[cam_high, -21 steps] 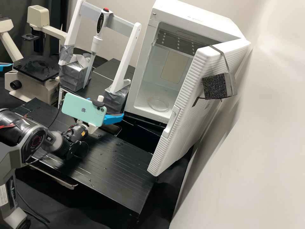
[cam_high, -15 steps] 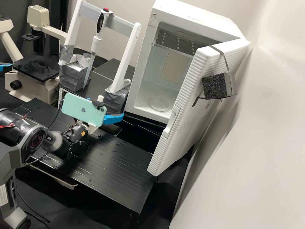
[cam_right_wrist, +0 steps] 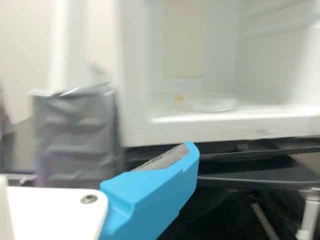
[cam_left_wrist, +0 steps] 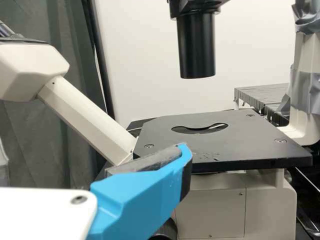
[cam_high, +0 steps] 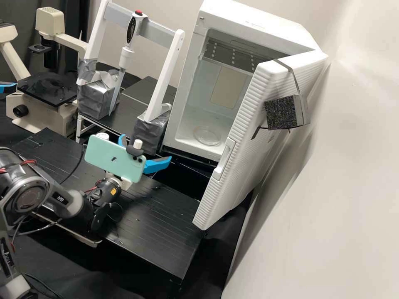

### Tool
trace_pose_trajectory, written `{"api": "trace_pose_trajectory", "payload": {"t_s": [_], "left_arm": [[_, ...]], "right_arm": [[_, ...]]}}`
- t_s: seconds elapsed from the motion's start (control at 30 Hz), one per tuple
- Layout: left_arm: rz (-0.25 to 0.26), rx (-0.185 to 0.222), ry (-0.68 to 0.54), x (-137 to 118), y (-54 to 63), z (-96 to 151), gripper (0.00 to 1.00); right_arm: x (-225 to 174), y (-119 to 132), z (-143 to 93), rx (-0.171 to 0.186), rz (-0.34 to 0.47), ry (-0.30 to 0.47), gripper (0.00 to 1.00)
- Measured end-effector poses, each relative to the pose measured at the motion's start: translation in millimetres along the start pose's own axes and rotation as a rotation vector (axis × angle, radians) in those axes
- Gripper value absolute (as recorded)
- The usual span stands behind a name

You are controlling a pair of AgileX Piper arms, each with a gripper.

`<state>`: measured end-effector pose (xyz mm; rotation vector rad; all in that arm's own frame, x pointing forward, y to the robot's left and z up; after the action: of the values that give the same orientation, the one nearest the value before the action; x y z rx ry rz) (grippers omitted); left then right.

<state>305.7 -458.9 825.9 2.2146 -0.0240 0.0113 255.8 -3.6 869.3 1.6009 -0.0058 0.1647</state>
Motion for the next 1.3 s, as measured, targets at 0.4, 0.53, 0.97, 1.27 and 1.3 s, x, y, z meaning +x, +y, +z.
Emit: {"api": "trace_pose_trajectory", "payload": {"t_s": [0.4,0.53,0.97,1.27,1.3], "left_arm": [[0.0,0.0,0.0,0.0,0.0,0.0,1.0],[0.0,0.0,0.0,0.0,0.0,0.0,1.0],[0.0,0.0,0.0,0.0,0.0,0.0,1.0],[0.0,0.0,0.0,0.0,0.0,0.0,1.0],[0.0,0.0,0.0,0.0,0.0,0.0,1.0]], "right_arm": [[7.1,54.0,45.8,0.024,0.149,-0.094,1.0],[23.9,68.5,48.4,0.015,0.198,-0.079,1.0],[96.8,90.6,32.3,0.003,0.198,-0.06,1.0],[131.7,85.4,18.0,0.008,0.161,-0.04,1.0],[133.5,84.2,19.0,0.009,0.155,-0.045,1.0]]}}
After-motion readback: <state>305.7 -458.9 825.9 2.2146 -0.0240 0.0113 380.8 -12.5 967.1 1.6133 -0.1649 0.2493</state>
